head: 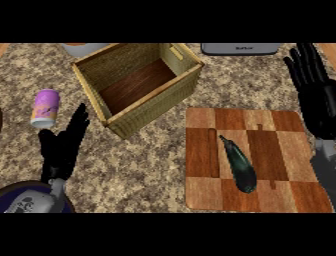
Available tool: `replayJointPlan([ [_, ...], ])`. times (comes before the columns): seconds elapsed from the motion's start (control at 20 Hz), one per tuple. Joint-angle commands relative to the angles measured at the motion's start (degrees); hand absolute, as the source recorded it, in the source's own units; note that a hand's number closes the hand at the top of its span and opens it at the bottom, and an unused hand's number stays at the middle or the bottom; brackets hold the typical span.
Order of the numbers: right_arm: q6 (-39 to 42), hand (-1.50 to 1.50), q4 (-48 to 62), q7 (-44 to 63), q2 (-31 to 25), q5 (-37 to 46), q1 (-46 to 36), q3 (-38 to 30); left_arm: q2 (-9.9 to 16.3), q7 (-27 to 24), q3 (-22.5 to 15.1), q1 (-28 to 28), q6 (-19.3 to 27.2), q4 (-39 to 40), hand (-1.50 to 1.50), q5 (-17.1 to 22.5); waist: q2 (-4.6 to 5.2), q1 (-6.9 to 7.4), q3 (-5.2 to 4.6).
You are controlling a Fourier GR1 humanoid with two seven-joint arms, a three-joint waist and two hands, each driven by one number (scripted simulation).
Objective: Pick the eggplant from the cutting board and place it in the basket
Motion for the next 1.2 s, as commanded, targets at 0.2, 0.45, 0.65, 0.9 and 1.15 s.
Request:
replayJointPlan([
  [0.2,3.3,1.5,10.5,12.6,-11.8,3.6,4.3,-2.2,6.7,-1.7,7.7,-5.1,-0.2,-1.5,0.0,-1.0,0.62,1.74,0.48],
  [0.45,-8.0,-1.5,13.1,-0.1,3.9,15.2,3.0,6.8,6.9,-1.1,9.4,-3.8,-3.3,-2.2,0.0,1.2,0.62,2.44,0.51],
  [0.65,-21.7,-1.5,12.0,13.7,0.4,26.7,1.6,9.0,6.8,-1.7,9.4,-4.0,-2.8,-1.2,0.0,0.6,0.23,1.65,0.23],
  [0.9,-19.6,-1.5,10.4,37.5,-8.5,36.0,-6.6,11.3,5.8,-2.0,9.4,-3.2,-2.6,-0.7,0.0,0.5,-0.1,1.1,0.09],
  [1.15,6.6,-1.5,9.7,49.7,-16.2,29.5,-10.4,16.7,5.8,-1.7,9.1,-4.8,-2.6,-0.1,0.0,-0.3,-0.03,1.08,0.1],
])
